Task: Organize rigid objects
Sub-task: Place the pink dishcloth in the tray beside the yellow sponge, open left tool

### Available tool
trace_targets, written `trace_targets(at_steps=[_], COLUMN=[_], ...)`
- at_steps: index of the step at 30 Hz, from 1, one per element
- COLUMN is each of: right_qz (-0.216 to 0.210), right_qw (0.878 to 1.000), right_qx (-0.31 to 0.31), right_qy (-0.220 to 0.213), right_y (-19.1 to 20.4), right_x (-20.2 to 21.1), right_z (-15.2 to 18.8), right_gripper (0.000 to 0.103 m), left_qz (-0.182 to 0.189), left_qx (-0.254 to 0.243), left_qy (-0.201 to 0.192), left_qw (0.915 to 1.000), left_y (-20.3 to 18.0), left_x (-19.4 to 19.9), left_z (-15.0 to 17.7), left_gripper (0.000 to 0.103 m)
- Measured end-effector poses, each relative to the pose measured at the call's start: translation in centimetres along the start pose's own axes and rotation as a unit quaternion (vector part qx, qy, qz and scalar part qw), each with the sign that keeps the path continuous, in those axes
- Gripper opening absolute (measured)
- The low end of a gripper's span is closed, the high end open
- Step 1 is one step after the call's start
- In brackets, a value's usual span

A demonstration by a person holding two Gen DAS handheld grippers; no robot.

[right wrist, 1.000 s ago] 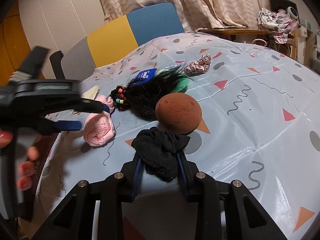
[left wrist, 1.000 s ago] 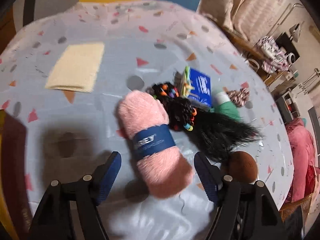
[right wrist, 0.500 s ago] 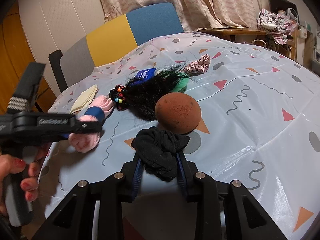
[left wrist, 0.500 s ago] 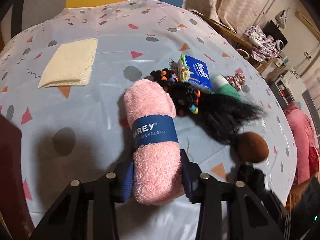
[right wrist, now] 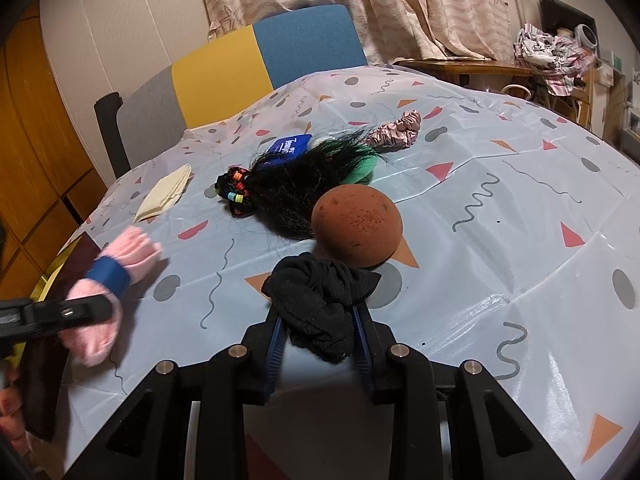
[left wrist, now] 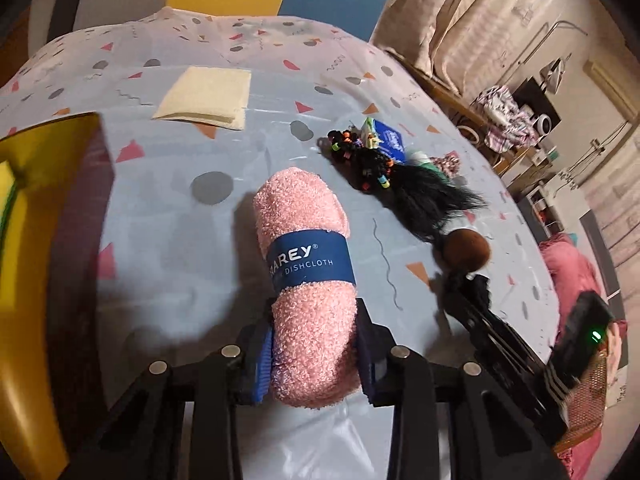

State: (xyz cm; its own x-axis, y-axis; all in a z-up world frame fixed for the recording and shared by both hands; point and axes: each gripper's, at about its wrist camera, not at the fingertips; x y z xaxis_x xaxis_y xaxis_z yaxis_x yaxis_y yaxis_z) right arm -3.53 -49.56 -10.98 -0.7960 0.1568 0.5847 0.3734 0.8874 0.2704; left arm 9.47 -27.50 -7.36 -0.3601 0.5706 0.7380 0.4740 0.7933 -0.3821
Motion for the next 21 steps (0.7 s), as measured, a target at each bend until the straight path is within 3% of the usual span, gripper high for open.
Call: trace_targets(at_steps=[11, 18, 21], right_qz=[0.014, 0.026, 0.031], right_qw=[1.0, 0.999, 0.999], right_qx=[0.013, 0.026, 0.031], right_qy=[0.003, 0.005, 0.006], right_y=[0.5, 1.0, 1.2], right_x=[-0.1, -0.1, -0.1], right_z=[0.0, 0.0, 0.0], right_gripper=[0.031, 0.031, 0.031], left_qz=[0.007, -0.014, -0.025], left_qx=[0.019, 0.058, 0.081], left_qy=[-0.065, -0.098, -0.088], left_qw=[0.9977, 0.9934, 0.9925], left_y=[3.3, 8.6, 11.6], left_x=[7.4, 11.2, 11.2], left_z=[0.0, -1.5, -2.4], left_gripper=[0.034, 0.034, 0.034])
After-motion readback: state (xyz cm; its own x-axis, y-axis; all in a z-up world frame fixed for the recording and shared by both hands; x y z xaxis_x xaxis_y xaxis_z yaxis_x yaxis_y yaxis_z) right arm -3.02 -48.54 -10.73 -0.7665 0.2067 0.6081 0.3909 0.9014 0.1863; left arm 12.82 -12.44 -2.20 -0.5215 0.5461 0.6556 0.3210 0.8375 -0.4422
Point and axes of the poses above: each gripper's, at about its wrist camera, not at the fingertips, and x roughly against the way its jaws point, y to its left, z to its underside, and after that the axes turned 6 degrees about -y, right-handed
